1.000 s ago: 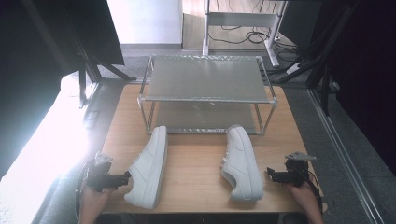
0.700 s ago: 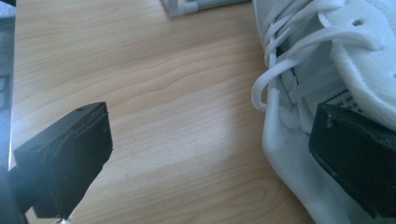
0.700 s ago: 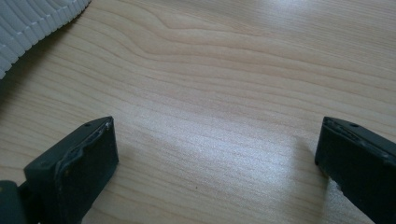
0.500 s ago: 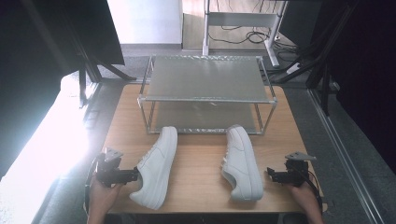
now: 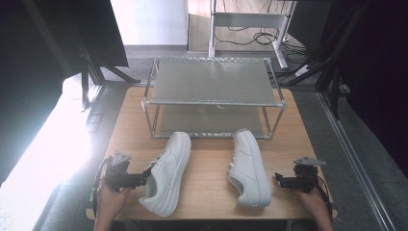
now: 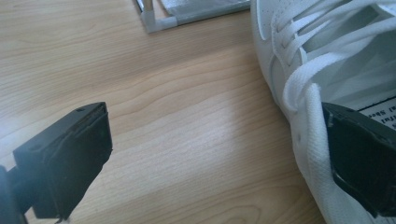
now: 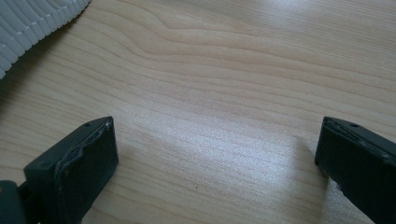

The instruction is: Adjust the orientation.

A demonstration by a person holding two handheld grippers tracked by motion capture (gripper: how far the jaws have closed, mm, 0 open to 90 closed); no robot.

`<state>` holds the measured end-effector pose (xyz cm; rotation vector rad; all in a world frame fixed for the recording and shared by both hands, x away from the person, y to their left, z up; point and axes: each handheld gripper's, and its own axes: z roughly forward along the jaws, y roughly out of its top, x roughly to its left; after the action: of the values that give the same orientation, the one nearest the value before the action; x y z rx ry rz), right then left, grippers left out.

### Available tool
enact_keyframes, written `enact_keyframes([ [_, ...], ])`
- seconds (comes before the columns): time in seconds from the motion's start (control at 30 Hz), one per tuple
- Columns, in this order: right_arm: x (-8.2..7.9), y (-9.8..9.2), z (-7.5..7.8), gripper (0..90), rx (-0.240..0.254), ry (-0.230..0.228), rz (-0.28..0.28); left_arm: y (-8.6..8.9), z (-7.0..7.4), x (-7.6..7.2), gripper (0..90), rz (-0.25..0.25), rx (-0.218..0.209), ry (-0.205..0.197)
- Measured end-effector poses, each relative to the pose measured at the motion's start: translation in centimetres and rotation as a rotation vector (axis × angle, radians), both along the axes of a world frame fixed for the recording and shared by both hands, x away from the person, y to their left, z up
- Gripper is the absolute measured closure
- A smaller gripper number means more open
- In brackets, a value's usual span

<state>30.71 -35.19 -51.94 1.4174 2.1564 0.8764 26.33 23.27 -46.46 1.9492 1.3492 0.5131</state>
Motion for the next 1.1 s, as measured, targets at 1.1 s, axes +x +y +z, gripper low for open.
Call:
enact_keyframes([
  [1.1,0.0,0.0,0.0,0.0,0.000,0.000,0.000,-2.7,-0.8,0.0,0.0,-0.090,-0.149,-0.061],
])
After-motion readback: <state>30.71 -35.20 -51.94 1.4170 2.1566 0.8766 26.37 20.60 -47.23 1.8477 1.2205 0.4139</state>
